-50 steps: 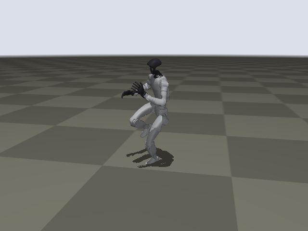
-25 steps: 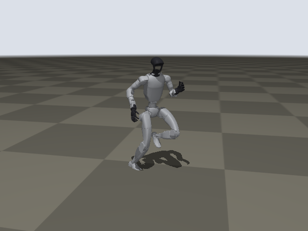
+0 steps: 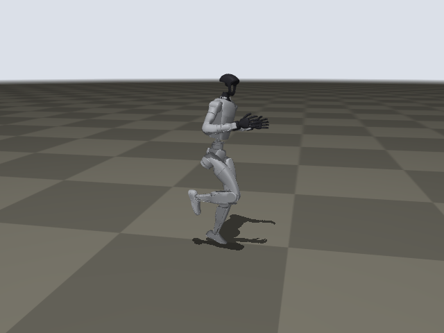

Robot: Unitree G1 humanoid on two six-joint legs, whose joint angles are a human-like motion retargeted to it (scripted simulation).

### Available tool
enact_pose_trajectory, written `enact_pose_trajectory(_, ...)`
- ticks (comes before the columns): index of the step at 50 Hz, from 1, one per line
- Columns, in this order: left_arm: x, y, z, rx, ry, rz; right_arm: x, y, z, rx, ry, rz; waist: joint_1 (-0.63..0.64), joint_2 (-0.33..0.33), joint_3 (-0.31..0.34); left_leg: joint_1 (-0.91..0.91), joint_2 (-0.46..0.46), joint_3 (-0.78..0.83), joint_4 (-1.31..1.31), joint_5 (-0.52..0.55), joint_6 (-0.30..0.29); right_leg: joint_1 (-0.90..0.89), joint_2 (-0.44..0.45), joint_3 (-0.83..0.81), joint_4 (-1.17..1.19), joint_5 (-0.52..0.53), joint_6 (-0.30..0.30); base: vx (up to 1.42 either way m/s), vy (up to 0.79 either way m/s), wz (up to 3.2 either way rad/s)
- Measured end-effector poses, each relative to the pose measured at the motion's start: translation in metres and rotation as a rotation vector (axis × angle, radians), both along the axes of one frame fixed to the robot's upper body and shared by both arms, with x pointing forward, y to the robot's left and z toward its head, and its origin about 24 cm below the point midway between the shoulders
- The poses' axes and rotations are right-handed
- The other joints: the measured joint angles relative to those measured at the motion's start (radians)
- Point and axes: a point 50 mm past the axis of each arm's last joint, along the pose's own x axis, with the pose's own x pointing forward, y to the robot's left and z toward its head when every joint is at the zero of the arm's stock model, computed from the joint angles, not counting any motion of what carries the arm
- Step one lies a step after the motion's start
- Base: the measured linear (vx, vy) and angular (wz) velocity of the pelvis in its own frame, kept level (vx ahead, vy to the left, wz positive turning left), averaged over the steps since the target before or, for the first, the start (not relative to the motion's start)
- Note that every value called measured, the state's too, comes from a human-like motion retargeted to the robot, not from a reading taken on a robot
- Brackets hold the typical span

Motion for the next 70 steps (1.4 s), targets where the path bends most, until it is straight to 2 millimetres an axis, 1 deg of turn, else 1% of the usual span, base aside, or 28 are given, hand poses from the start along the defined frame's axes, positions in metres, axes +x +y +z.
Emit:
enact_pose_trajectory(3,0.054,-0.038,0.024,-0.075,-0.194,-0.031,0.006,-0.027,-0.071,-0.042,0.288,-0.187,-0.097,0.004,0.164,0.036,-0.027,0.004,0.217,-0.452,0.197,-0.286,-0.039,-0.113,0.320,0.015,-0.084,0.32,0.12,1.47)
enact_pose_trajectory(5,0.084,-0.080,0.084,-0.103,-0.457,-0.108,-0.015,-0.058,-0.136,-0.011,0.577,-0.326,-0.193,0.028,0.284,-0.024,-0.022,-0.096,0.453,-0.587,0.249,-0.454,-0.027,-0.153,0.355,0.010,-0.071,0.46,0.20,2.65)
enact_pose_trajectory(7,0.076,-0.109,0.164,-0.098,-0.815,-0.179,-0.070,-0.092,-0.178,-0.026,0.812,-0.395,-0.280,0.071,0.311,-0.022,-0.029,-0.181,0.465,-0.551,0.188,-0.566,0.028,-0.103,0.232,-0.047,0.005,0.70,0.34,2.38)
enact_pose_trajectory(9,0.042,-0.115,0.227,-0.106,-1.155,-0.157,-0.127,-0.123,-0.177,-0.131,0.933,-0.394,-0.371,0.119,0.267,0.023,-0.052,-0.217,0.330,-0.423,0.157,-0.612,0.012,-0.027,0.045,-0.090,0.052,0.85,0.43,1.69)
enact_pose_trajectory(13,-0.016,-0.107,0.265,-0.105,-1.547,0.005,-0.210,-0.161,-0.139,-0.246,1.199,-0.282,-0.553,0.190,0.091,0.072,-0.098,-0.280,0.001,0.113,0.056,-0.540,-0.082,0.038,-0.451,0.081,0.089,0.97,0.20,1.20)
enact_pose_trajectory(15,-0.023,-0.118,0.255,-0.071,-1.533,-0.142,-0.248,-0.156,-0.129,-0.288,1.347,-0.205,-0.532,0.165,-0.014,0.090,-0.120,-0.214,-0.076,0.289,0.034,-0.407,-0.093,0.083,-0.762,0.186,0.109,0.98,0.05,0.46)
enact_pose_trajectory(18,-0.011,-0.124,0.245,-0.034,-1.368,-0.388,-0.251,-0.150,-0.135,-0.385,1.444,-0.094,-0.496,0.043,-0.067,0.087,-0.206,-0.055,0.114,0.178,0.164,-0.080,-0.187,0.164,-1.218,0.244,0.120,0.98,0.00,0.69)
enact_pose_trajectory(20,0.010,-0.119,0.239,-0.062,-1.232,-0.441,-0.227,-0.157,-0.134,-0.496,1.433,-0.035,-0.487,0.003,-0.037,0.033,-0.254,-0.039,0.406,0.072,0.233,0.179,-0.274,0.169,-1.518,0.350,0.130,1.00,-0.03,1.04)
enact_pose_trajectory(24,0.059,-0.108,0.172,-0.163,-0.811,-0.418,-0.173,-0.140,-0.138,-0.595,1.230,-0.020,-0.436,-0.088,-0.023,-0.157,-0.318,0.017,1.052,-0.142,0.360,0.614,-0.414,0.149,-1.934,0.540,0.177,0.97,-0.06,0.70)
enact_pose_trajectory(25,0.068,-0.106,0.153,-0.177,-0.711,-0.410,-0.159,-0.134,-0.136,-0.592,1.150,-0.052,-0.405,-0.106,-0.020,-0.230,-0.323,0.035,1.223,-0.203,0.391,0.689,-0.434,0.136,-1.974,0.512,0.178,0.84,-0.08,0.10)
enact_pose_trajectory(28,0.087,-0.090,0.099,-0.077,-0.458,-0.290,-0.103,-0.117,-0.125,-0.488,0.876,-0.145,-0.285,-0.045,0.071,-0.559,-0.326,-0.027,1.749,-0.412,0.388,0.772,-0.336,0.134,-1.832,-0.013,-0.013,0.65,-0.07,-0.41)
enact_pose_trajectory(30,0.090,-0.069,0.051,-0.063,-0.261,-0.146,-0.039,-0.103,-0.108,-0.338,0.655,-0.214,-0.209,0.018,0.193,-0.808,-0.346,-0.068,1.996,-0.514,0.346,0.665,-0.257,0.165,-1.486,-0.245,-0.094,0.42,-0.02,-1.34)
enact_pose_trajectory(33,0.059,-0.031,-0.054,-0.304,0.147,0.092,0.069,-0.027,-0.027,-0.141,0.197,-0.207,-0.136,-0.007,0.324,-1.149,-0.378,-0.033,2.086,-0.550,0.347,0.557,-0.259,0.230,-1.126,-0.354,-0.016,0.50,0.01,-1.66)
enact_pose_trajectory(35,0.012,-0.007,-0.100,-0.317,0.348,0.201,0.088,0.047,0.061,-0.038,-0.133,-0.019,-0.048,-0.032,0.352,-1.291,-0.374,-0.014,2.042,-0.540,0.342,0.624,-0.279,0.289,-1.120,-0.416,0.008,0.71,0.02,-1.63)
enact_pose_trajectory(38,-0.045,0.033,-0.107,-0.086,0.556,0.155,0.041,0.130,0.173,-0.097,-0.625,0.249,0.182,-0.068,0.294,-1.365,-0.290,-0.013,1.852,-0.492,0.343,0.725,-0.307,0.382,-1.289,-0.331,0.028,0.77,0.03,-1.32)
enact_pose_trajectory(41,-0.076,0.055,-0.103,0.136,0.739,0.026,-0.016,0.157,0.213,-0.262,-0.947,0.354,0.325,-0.133,0.171,-1.267,-0.288,0.016,1.519,-0.397,0.369,0.863,-0.363,0.418,-1.649,0.013,0.081,0.82,0.09,0.23)
enact_pose_trajectory(43,-0.086,0.069,-0.097,0.264,0.821,-0.028,-0.037,0.157,0.217,-0.304,-1.048,0.377,0.377,-0.192,0.085,-1.129,-0.306,0.043,1.244,-0.279,0.371,0.922,-0.408,0.405,-1.851,0.310,0.156,0.88,0.08,0.54)
enact_pose_trajectory(45,-0.092,0.083,-0.089,0.344,0.866,-0.026,-0.051,0.156,0.217,-0.313,-1.128,0.374,0.396,-0.208,0.009,-0.950,-0.315,0.017,0.960,-0.146,0.333,0.923,-0.390,0.367,-1.884,0.473,0.182,0.87,0.08,-0.05)
enact_pose_trajectory(47,-0.109,0.087,-0.084,0.359,0.887,0.022,-0.057,0.158,0.214,-0.304,-1.150,0.395,0.382,-0.161,-0.053,-0.712,-0.294,-0.039,0.664,-0.019,0.274,0.894,-0.331,0.326,-1.744,0.401,0.145,0.83,0.15,-0.50)
enact_pose_trajectory(50,-0.098,0.088,-0.082,0.317,0.824,0.085,-0.066,0.140,0.205,-0.216,-1.153,0.429,0.321,-0.054,-0.050,-0.344,-0.212,-0.126,0.267,0.146,0.172,0.773,-0.272,0.106,-1.302,0.228,0.058,0.78,0.15,-0.29)
enact_pose_trajectory(54,-0.075,0.063,-0.098,0.238,0.720,0.088,-0.049,0.112,0.161,-0.067,-0.900,0.404,0.246,-0.037,-0.091,-0.044,-0.101,-0.030,-0.076,0.359,0.112,0.388,-0.329,-0.053,-0.627,0.011,-0.112,0.69,0.15,-0.41)
enact_pose_trajectory(55,-0.066,0.054,-0.101,0.217,0.685,0.086,-0.045,0.103,0.146,-0.044,-0.824,0.381,0.219,-0.038,-0.097,0.005,-0.082,0.018,-0.104,0.363,0.113,0.271,-0.321,-0.054,-0.472,-0.035,-0.135,0.60,0.12,0.08)
enact_pose_trajectory(59,-0.006,0.005,-0.104,0.113,0.462,0.124,-0.017,0.048,0.085,-0.157,-0.551,0.016,0.018,-0.023,0.062,0.144,-0.084,0.015,0.054,-0.288,0.188,-0.164,-0.183,-0.019,0.043,-0.197,-0.039,0.49,0.09,0.68)
enact_pose_trajectory(61,0.059,-0.031,-0.077,0.027,0.245,0.138,0.006,0.007,0.024,-0.226,-0.251,-0.235,-0.095,-0.014,0.249,0.091,-0.041,-0.046,0.417,-0.543,0.252,-0.326,-0.136,-0.049,0.174,-0.241,0.008,0.41,0.01,1.36)
enact_pose_trajectory(64,0.128,-0.091,0.049,-0.060,-0.261,0.035,-0.006,-0.043,-0.074,-0.166,0.196,-0.451,-0.204,-0.009,0.425,0.104,0.007,-0.063,0.644,-0.601,0.194,-0.536,-0.057,-0.063,0.159,-0.290,-0.016,0.52,0.01,0.61)
enact_pose_trajectory(65,0.128,-0.103,0.100,-0.077,-0.457,-0.010,-0.025,-0.057,-0.090,-0.149,0.263,-0.502,-0.252,-0.002,0.441,0.142,0.020,-0.065,0.637,-0.608,0.182,-0.591,-0.060,-0.071,0.134,-0.294,-0.012,0.75,0.03,0.73)
enact_pose_trajectory(67,0.103,-0.119,0.197,-0.058,-0.848,-0.053,-0.065,-0.091,-0.081,-0.220,0.293,-0.507,-0.370,0.028,0.409,0.204,0.046,-0.090,0.539,-0.583,0.178,-0.676,-0.091,-0.094,0.064,-0.276,0.025,0.87,-0.03,0.86)
enact_pose_trajectory(70,0.046,-0.129,0.268,0.014,-1.246,-0.025,-0.114,-0.122,-0.055,-0.358,0.447,-0.393,-0.522,0.095,0.223,0.215,0.078,-0.123,0.341,-0.353,0.148,-0.734,-0.097,-0.108,-0.124,-0.174,0.085,0.97,-0.15,0.20)
